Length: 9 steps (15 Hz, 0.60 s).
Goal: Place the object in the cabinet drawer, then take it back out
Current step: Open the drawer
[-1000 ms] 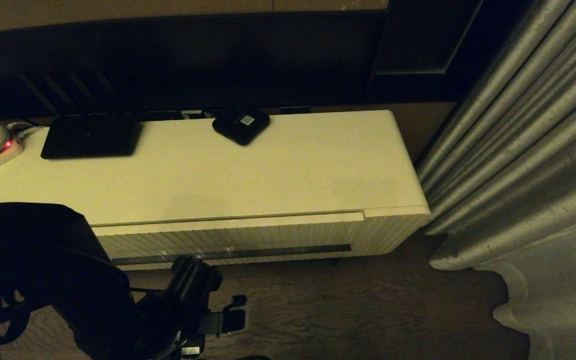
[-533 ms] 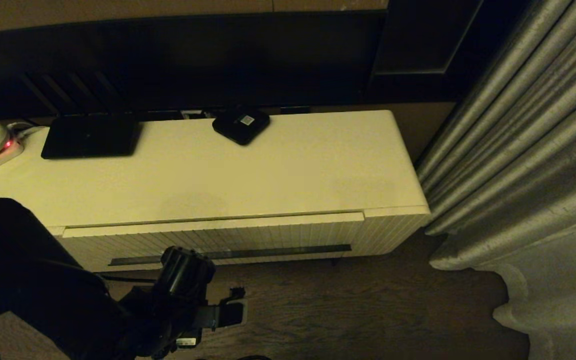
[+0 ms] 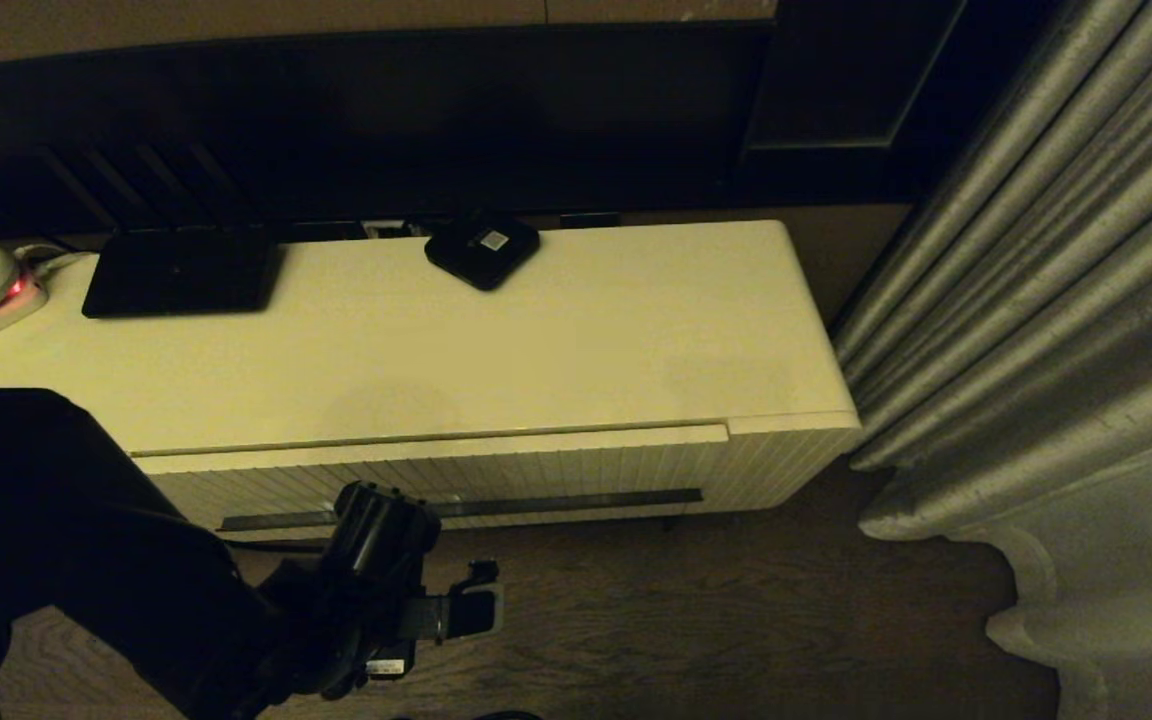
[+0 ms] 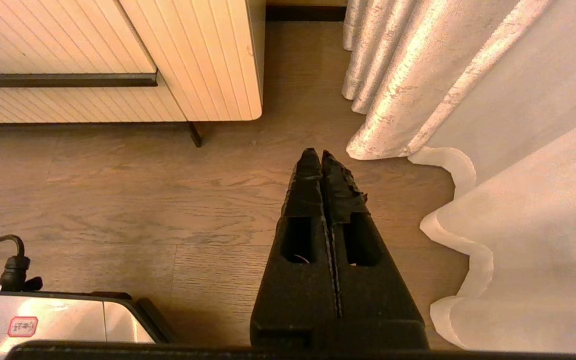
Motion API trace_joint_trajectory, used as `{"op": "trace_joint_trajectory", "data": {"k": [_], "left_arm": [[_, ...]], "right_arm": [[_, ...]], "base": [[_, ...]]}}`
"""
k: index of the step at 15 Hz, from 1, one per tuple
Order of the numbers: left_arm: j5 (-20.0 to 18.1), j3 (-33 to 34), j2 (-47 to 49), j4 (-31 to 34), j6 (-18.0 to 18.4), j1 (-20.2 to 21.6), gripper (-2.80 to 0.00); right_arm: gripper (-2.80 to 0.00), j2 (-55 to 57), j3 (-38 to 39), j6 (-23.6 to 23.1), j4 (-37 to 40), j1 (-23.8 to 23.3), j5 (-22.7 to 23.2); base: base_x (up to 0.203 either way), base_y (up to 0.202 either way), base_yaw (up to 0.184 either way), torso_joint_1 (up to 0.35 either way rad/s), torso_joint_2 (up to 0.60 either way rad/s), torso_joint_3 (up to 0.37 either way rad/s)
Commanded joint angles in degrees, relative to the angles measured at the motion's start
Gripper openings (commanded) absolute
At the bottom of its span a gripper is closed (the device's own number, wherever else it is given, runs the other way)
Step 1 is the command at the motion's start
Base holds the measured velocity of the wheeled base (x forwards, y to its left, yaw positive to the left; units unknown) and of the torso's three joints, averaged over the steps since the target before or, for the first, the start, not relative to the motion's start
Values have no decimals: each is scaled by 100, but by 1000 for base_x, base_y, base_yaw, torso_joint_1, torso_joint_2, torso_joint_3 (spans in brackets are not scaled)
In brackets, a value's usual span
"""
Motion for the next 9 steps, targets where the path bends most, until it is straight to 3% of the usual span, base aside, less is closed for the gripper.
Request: {"op": "trace_joint_trajectory", "data": {"k": [1,9], "left_arm": [[12,-106,81,205,19,-2,0],[222,-558,134,878,-147,-2,0]], "right_arm": [[-280,-2,9,0,-2,2,2],[-280,-2,9,0,-2,2,2]], "base": [[0,0,0,0,0,0],[0,0,0,0,0,0]]}}
